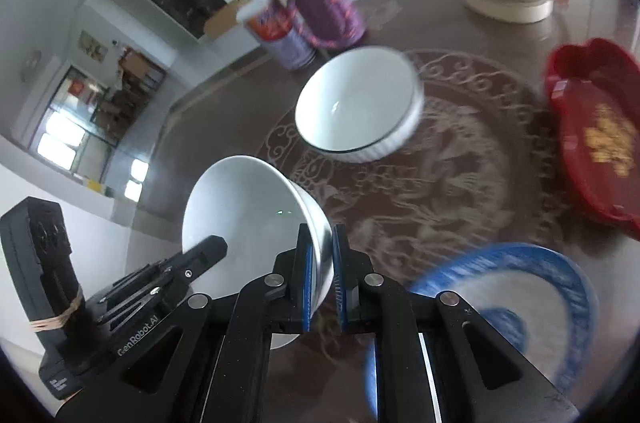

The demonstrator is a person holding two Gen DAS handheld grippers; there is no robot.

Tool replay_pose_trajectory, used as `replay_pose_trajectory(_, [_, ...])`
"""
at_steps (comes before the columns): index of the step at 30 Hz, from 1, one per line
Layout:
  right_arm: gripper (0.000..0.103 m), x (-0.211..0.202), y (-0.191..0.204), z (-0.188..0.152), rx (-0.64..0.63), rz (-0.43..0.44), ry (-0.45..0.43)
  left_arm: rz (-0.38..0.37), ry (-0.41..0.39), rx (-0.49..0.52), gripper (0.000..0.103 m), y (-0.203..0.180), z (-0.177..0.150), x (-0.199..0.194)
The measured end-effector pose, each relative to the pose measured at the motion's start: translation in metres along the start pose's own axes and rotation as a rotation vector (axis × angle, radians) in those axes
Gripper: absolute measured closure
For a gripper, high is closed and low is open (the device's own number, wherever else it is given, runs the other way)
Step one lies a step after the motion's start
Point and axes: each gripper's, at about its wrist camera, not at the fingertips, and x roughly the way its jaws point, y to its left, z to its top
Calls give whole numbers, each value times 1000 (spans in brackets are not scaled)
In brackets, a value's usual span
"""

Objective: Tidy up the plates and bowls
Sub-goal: 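Grasp the white bowl rim with both tools and lift it, then lower the white bowl into the blue-and-white bowl and open both tools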

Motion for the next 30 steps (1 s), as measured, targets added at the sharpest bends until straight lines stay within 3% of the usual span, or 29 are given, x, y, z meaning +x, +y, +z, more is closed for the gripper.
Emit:
replay_pose_trajectory(5, [91, -53, -30, -18, 32, -48, -32, -73, 16, 58, 98, -51, -21, -6])
replay_pose_trajectory(9, [91, -69, -59, -36, 74, -92, -20, -109, 65, 80, 98, -77, -36, 11])
replay_pose_trajectory(19, [92, -54, -113, -58, 163, -126, 22, -82, 146, 105, 98, -103, -63, 50])
replay_pose_trajectory(30, [92, -42, -117, -62, 129, -124, -21, -49, 136, 124, 96, -102, -63, 57])
